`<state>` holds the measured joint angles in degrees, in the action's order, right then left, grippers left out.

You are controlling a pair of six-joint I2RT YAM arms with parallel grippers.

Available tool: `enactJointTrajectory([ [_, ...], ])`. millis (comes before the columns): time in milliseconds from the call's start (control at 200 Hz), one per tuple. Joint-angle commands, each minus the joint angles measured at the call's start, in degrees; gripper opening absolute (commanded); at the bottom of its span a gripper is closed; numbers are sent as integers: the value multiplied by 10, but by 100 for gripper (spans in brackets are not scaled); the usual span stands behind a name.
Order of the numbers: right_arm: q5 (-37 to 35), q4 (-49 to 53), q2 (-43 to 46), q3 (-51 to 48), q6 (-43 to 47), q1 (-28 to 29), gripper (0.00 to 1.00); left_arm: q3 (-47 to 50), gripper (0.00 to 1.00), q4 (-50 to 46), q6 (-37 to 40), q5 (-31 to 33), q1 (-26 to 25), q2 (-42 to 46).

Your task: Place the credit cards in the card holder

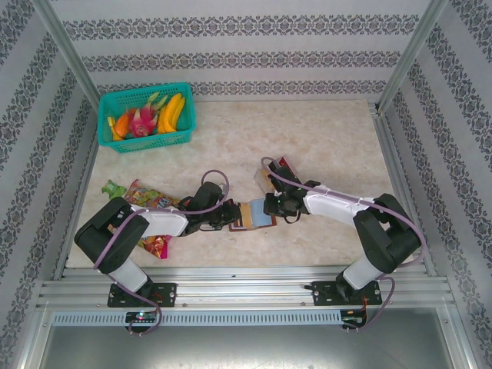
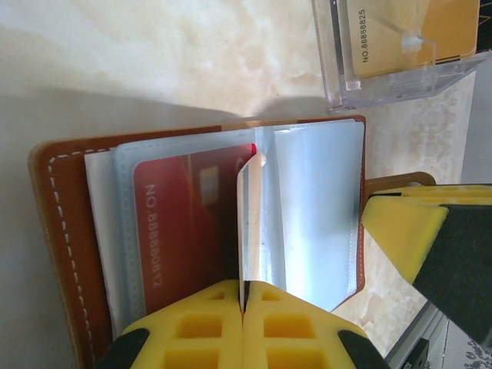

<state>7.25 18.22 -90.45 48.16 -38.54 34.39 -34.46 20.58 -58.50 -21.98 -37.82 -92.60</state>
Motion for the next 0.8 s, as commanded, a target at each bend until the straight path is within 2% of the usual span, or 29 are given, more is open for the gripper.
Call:
enactJointTrajectory([
  [0, -8, 17, -12, 7, 20, -10, 20, 7, 1, 26, -5, 11, -6, -2],
  [175, -11, 16, -24, 1, 18, -14, 18, 14, 1, 73, -25, 1, -6, 11],
  [794, -9, 10, -42, -14, 13, -26, 17, 6, 0, 87, -35, -14, -10, 12],
])
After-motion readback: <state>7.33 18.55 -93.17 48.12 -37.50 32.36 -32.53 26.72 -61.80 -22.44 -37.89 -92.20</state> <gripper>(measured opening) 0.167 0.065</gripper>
